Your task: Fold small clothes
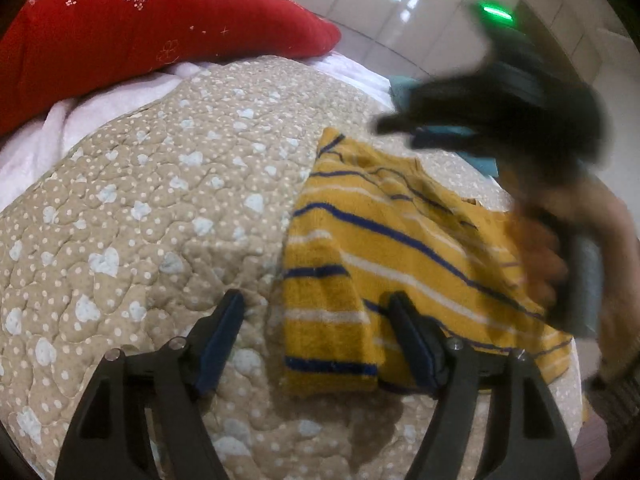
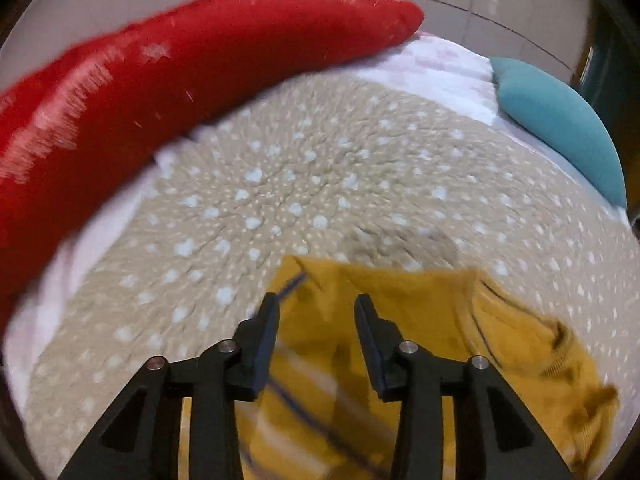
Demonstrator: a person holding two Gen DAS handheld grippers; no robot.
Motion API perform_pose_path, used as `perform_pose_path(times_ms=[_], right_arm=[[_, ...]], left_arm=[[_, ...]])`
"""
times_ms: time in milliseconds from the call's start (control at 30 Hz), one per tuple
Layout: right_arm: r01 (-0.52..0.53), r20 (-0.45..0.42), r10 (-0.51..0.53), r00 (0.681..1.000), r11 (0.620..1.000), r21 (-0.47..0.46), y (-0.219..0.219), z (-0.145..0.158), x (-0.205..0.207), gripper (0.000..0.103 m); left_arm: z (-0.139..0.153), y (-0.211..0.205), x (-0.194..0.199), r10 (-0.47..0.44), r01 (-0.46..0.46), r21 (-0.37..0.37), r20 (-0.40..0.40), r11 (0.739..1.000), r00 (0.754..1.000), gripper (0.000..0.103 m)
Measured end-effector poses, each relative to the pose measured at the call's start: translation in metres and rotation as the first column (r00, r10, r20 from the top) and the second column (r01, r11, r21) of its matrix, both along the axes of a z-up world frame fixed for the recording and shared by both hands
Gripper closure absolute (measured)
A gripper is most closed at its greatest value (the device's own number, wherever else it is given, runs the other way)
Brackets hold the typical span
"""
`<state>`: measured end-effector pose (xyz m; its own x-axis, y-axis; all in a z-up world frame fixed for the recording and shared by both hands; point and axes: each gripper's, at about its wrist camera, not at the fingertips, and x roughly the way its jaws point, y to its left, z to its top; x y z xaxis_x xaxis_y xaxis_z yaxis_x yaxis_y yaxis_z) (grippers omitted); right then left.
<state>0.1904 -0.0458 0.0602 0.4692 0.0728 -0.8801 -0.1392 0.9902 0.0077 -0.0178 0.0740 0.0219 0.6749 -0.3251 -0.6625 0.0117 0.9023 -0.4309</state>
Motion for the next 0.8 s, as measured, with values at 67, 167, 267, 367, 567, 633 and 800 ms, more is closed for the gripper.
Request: perform_pose_path(times_ms=[67,167,267,367,567,633,800], right_arm=[[0.012,0.012,-0.012,1.000,1.000,0.010,-0.023,0.012,-0.025,0.049],[0.069,-0.017,-0.069,0.997,0.997,-0.017,-0.072,0.016,-0.063,0.049],[0.203,-0.034,-0.206,0.978,0.976,-0.083,-0.143,0.012,-0.092,0.049],[0.386,-0.016,-0.390,0.921,0.915,-0.118,-0.216,0.010,-0.103,0.050],[0.685,0.011,-0.686,0.727,0.727,0.043,-0.318,0.027,-0.154,0.043],[0.643,-0.003,-0.650,0.760,0.752,0.143,-0.316,0.040,-0.176,0.043],[0.520,0.010,-0.545,0.839,0.806,0.284,-0.293,0.059,-0.241,0.031]], left_arm=[[-0.001,0.000,0.001,0.002,-0.002,-0.001,-0.001,1.000,1.000,0.029],[0.000,0.000,0.000,0.006,-0.006,0.007,-0.004,1.000,1.000,0.029],[0.000,-0.002,-0.001,0.008,-0.008,0.016,-0.005,1.000,1.000,0.029],[0.000,-0.003,-0.001,0.009,-0.009,0.025,-0.007,1.000,1.000,0.029],[0.000,-0.004,-0.002,0.012,-0.012,0.027,-0.004,1.000,1.000,0.029],[0.000,-0.004,-0.003,0.012,-0.012,0.027,-0.004,1.000,1.000,0.029],[0.000,-0.004,-0.002,0.013,-0.013,0.025,-0.004,1.000,1.000,0.029]])
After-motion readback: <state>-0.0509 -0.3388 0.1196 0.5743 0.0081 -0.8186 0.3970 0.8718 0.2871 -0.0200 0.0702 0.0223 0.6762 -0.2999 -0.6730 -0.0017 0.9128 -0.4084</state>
